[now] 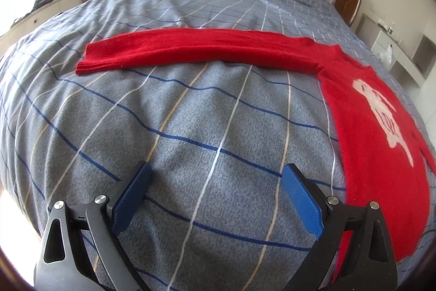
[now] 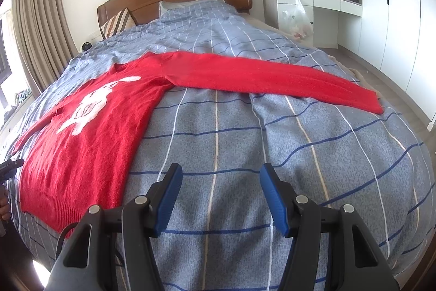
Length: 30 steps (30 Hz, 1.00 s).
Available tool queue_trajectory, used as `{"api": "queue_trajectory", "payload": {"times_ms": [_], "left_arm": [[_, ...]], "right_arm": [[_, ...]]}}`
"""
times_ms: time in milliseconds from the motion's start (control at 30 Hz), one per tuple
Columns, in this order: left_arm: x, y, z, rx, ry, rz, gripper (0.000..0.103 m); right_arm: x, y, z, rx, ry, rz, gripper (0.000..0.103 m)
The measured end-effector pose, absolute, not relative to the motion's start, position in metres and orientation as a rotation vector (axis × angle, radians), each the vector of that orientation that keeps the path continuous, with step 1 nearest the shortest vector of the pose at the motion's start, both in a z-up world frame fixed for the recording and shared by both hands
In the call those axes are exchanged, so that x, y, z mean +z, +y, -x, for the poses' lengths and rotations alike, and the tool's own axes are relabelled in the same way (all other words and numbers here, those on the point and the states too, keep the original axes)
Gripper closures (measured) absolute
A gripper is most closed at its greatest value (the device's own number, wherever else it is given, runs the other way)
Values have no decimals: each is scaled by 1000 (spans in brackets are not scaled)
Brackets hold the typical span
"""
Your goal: Fold small clothes
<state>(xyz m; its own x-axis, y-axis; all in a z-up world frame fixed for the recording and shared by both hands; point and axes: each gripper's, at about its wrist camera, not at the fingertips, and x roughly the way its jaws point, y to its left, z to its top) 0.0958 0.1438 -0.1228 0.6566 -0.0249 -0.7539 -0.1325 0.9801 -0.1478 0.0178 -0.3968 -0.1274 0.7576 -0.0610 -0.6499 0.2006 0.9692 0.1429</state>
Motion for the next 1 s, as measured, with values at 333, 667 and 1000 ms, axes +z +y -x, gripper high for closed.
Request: {"api": "queue_trajectory", "payload": {"times_ms": [333, 667, 1000], "left_arm": [[-127, 137, -97, 72, 855, 139, 1], [-129, 141, -94, 51, 839, 159, 0], [-113, 138, -81, -26, 867, 220, 1]], "right_arm": [[-127, -399, -17, -140, 697, -220, 44], [-127, -399, -17, -137, 698, -218, 44], [-119, -399, -11, -128, 691, -234, 44]]}}
